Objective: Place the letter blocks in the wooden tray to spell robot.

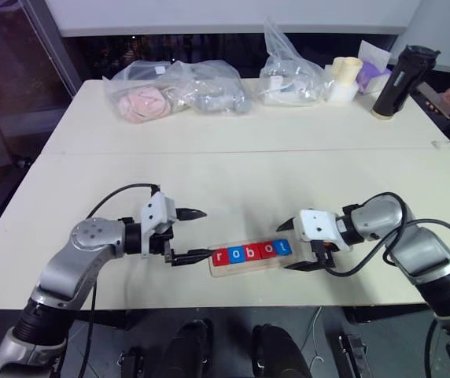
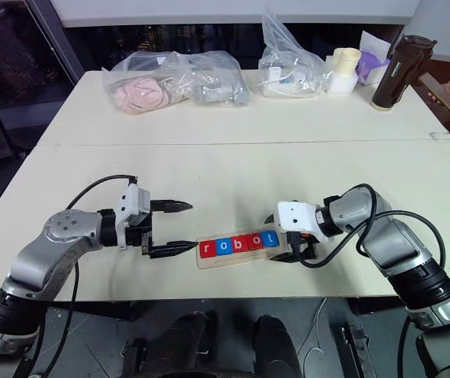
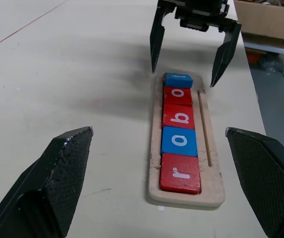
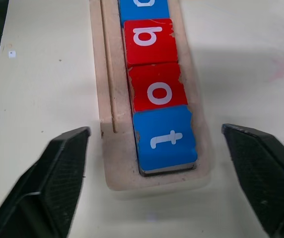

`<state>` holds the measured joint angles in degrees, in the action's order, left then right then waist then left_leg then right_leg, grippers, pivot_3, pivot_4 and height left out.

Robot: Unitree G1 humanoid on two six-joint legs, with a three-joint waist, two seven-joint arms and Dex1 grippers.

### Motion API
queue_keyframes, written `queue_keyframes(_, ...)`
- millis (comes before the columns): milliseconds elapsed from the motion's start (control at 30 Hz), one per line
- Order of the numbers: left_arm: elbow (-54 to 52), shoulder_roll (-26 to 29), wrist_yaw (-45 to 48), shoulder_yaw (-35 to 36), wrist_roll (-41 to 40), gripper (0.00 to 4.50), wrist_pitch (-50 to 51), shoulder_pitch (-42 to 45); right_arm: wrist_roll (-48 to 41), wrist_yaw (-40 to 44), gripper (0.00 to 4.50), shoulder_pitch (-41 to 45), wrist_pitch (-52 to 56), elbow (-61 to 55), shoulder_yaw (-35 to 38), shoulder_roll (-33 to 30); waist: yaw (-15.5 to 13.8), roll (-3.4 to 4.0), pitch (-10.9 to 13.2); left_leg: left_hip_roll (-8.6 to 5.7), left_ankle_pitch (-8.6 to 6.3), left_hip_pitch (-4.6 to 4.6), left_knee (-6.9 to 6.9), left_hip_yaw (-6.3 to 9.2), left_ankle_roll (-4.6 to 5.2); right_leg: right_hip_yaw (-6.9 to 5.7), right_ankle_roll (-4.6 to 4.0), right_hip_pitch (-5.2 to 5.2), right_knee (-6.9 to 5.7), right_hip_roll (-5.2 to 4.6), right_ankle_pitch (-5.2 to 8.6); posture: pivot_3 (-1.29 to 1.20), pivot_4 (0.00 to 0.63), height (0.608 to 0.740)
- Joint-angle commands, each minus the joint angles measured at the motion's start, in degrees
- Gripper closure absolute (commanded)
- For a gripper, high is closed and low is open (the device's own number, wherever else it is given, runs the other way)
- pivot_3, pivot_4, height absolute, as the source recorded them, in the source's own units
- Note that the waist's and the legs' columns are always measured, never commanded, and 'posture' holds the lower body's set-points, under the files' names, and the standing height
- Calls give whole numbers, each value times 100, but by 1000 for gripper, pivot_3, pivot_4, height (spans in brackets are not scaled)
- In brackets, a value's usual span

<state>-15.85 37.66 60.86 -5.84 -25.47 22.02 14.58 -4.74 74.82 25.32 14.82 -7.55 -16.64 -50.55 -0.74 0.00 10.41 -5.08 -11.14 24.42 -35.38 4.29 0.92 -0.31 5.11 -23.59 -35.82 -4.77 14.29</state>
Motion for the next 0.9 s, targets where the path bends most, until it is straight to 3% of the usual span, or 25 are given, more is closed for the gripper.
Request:
queue_keyframes(33,-101,-7,-13,64,-24,0,-41,98,-72,-42,22,147,37,-162,168,18,0,0,0,0,0,0,-1,0,0,0,0,0,-2,0,0,0,150,738)
queue_keyframes(367,-106,-12,-13,42,-2,0,-53,78,-421,-345,22,382,791,-344,251,414,2,0,0,0,1,-1,-5,0,-1,2,0,-6,-16,0,0,0,150,738)
queue_keyframes(633,-136,-23,-29,43,-20,0,-35,73,110,-855,22,527,397,76,79,689,3,0,0,-1,1,0,-9,0,-1,1,0,-5,-17,0,0,0,150,738)
queue_keyframes(900,-148,-27,-40,48,-23,0,-29,73,252,-792,22,531,162,290,32,667,3,0,0,-1,2,0,-10,0,-2,2,1,-6,-22,1,0,0,150,738)
